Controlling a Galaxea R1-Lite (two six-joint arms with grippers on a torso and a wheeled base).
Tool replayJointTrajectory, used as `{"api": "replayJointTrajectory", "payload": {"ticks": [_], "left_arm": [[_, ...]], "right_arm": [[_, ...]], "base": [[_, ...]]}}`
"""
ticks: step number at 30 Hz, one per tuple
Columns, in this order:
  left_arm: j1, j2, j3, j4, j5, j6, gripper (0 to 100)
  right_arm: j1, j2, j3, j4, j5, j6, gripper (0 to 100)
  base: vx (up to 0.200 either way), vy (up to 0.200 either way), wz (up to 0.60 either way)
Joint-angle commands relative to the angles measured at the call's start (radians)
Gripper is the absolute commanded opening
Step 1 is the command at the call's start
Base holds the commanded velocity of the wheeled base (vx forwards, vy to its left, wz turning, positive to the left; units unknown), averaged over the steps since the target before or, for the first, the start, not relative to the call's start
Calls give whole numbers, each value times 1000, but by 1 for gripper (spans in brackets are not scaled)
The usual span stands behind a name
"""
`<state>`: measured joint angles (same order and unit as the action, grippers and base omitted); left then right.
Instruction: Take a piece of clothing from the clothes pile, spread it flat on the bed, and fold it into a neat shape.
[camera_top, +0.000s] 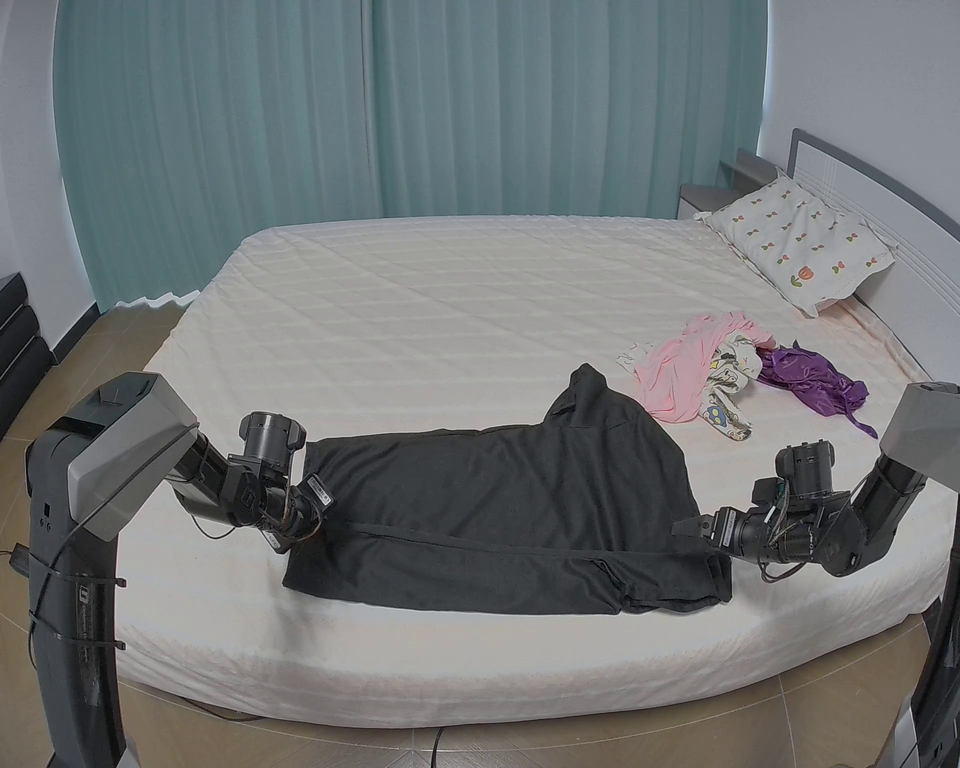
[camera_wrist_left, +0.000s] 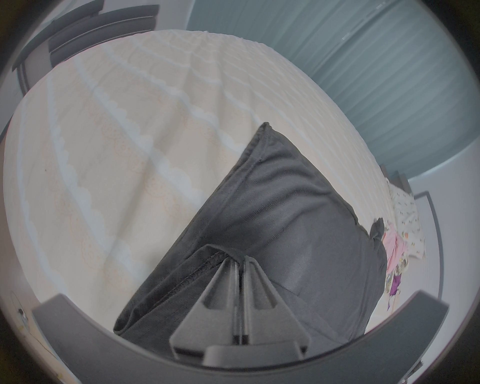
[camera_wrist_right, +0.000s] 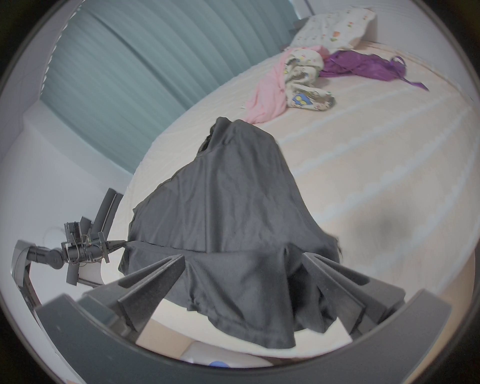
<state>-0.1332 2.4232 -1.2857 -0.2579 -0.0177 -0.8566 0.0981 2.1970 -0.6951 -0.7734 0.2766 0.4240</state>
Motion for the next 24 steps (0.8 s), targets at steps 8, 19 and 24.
{"api": "replayJointTrajectory", "payload": {"ticks": [8, 19, 24], "left_arm": [[30, -9, 2, -3, 7, -70, 0], [29, -21, 17, 0, 5, -71, 0], [27, -21, 20, 0, 5, -71, 0]], "right_arm": [[-21, 193, -187, 32, 75, -82, 100], [-32, 221, -198, 39, 125, -113, 100], [-32, 231, -185, 39, 148, -130, 0]], "base": [[0, 0, 0], [0, 0, 0], [0, 0, 0]]}}
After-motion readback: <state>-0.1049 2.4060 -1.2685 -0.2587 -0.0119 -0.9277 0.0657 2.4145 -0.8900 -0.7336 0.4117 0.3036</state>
